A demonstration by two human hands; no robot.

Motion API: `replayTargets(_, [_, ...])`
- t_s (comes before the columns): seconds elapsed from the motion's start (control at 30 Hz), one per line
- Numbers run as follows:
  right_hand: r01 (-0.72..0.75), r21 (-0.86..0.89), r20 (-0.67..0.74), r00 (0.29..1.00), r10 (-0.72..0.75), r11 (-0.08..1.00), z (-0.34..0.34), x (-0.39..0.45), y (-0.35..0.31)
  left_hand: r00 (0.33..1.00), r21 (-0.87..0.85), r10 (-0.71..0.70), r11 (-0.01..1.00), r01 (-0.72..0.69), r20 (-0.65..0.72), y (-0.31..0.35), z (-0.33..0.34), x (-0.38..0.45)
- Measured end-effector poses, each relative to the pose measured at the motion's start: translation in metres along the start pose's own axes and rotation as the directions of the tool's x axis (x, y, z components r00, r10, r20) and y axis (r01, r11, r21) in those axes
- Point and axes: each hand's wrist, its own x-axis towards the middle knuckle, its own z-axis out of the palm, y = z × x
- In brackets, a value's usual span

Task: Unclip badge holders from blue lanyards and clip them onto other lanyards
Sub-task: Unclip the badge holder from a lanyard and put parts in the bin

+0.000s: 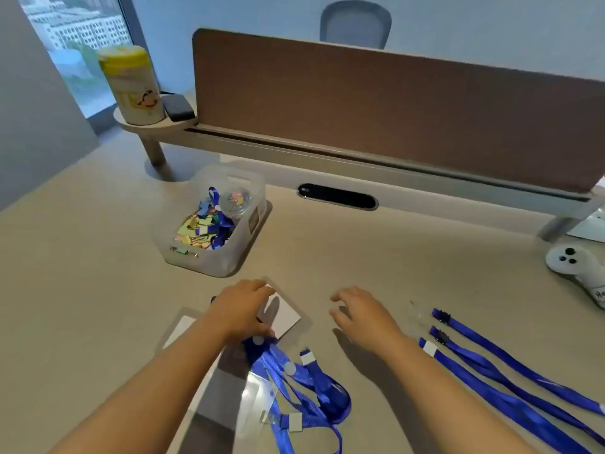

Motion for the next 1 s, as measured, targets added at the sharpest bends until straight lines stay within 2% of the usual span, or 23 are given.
replayTargets(0.1, [-0.041, 0.025, -0.012, 0.999, 0.041, 0.999, 0.011, 0.007, 0.007, 0.994, 0.080, 0.080, 0.993, -0.085, 0.068, -0.004, 0.007, 0.015])
replayTargets(0.23, [-0.072, 0.036, -0.010, 0.997, 0.072, 0.997, 0.022, 0.013, 0.012, 0.987, 0.137, 0.099, 0.984, -0.116, 0.127, -0.007, 0.014, 0.031])
replayTargets(0.53, [-0.142, 0.077, 0.027, 0.990, 0.141, 0.987, 0.030, 0.021, 0.005, 0.996, 0.196, -0.041, 0.979, 0.055, -0.075, 0.005, 0.028, 0.039])
replayTargets(0.77, [-0.226, 0.184, 0.015, 0.974, 0.227, 0.956, 0.031, 0.032, -0.002, 0.996, 0.092, 0.025, 0.996, -0.017, -0.089, 0.004, 0.032, 0.037])
replayTargets(0.9, [-0.220, 0.440, 0.012, 0.971, 0.240, 0.871, 0.025, 0.036, -0.003, 0.989, 0.007, 0.123, 0.992, -0.123, -0.082, 0.007, 0.027, 0.038])
replayTargets(1.0, [-0.196, 0.706, 0.026, 0.967, 0.252, 0.680, 0.017, 0.037, -0.005, 0.969, -0.046, 0.195, 0.978, -0.204, -0.153, 0.016, 0.017, 0.037])
